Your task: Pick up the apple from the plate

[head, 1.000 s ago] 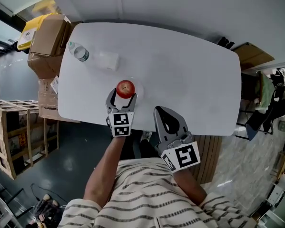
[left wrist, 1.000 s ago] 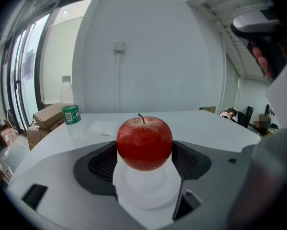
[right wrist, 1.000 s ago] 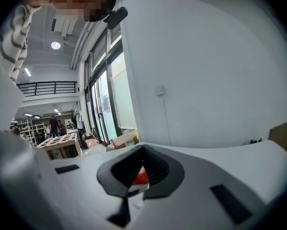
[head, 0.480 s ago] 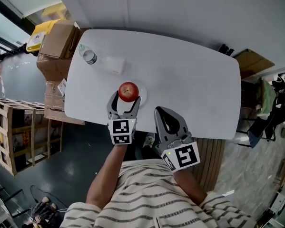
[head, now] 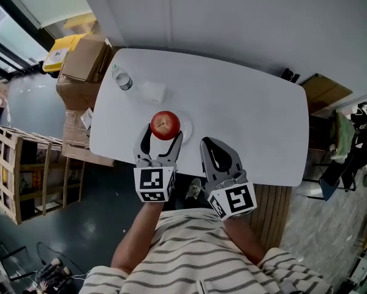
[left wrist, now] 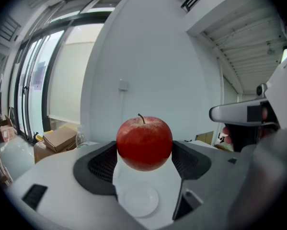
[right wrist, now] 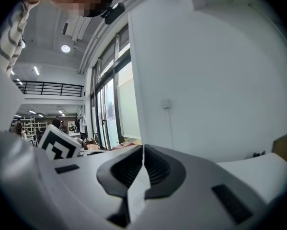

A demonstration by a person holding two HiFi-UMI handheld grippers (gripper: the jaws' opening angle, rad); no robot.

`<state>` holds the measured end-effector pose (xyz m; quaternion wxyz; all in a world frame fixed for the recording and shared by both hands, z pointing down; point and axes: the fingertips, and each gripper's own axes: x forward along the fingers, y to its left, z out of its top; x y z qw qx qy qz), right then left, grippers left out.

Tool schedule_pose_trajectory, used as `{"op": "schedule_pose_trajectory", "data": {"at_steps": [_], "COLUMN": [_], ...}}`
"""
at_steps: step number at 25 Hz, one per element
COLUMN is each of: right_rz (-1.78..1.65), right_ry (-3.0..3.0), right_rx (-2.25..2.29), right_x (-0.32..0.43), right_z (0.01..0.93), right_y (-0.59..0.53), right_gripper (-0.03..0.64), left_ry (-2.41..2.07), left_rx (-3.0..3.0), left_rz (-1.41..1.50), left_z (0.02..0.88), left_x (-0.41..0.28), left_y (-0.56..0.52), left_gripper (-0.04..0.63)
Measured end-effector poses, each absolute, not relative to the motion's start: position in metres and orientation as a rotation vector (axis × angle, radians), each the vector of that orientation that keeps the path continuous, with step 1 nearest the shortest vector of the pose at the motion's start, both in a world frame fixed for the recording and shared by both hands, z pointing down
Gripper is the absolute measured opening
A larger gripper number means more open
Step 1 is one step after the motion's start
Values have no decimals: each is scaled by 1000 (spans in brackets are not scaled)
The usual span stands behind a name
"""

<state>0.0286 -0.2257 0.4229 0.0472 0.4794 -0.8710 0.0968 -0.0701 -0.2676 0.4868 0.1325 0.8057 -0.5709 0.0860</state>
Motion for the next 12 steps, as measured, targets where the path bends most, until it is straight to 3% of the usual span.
{"op": "schedule_pose_trajectory", "data": {"at_steps": [12], "right_rz": [274], "right_ry": [-2738], "right_rx": [1428], "right_x": [17], "right_z": [381], "right_y": [-226], "right_gripper": [14], "left_ry": [-1715], "left_rx": [2419], "left_rz": [175], "left_z": [408], "left_x": [-78], "left_y": [-250], "left_gripper": [365]}}
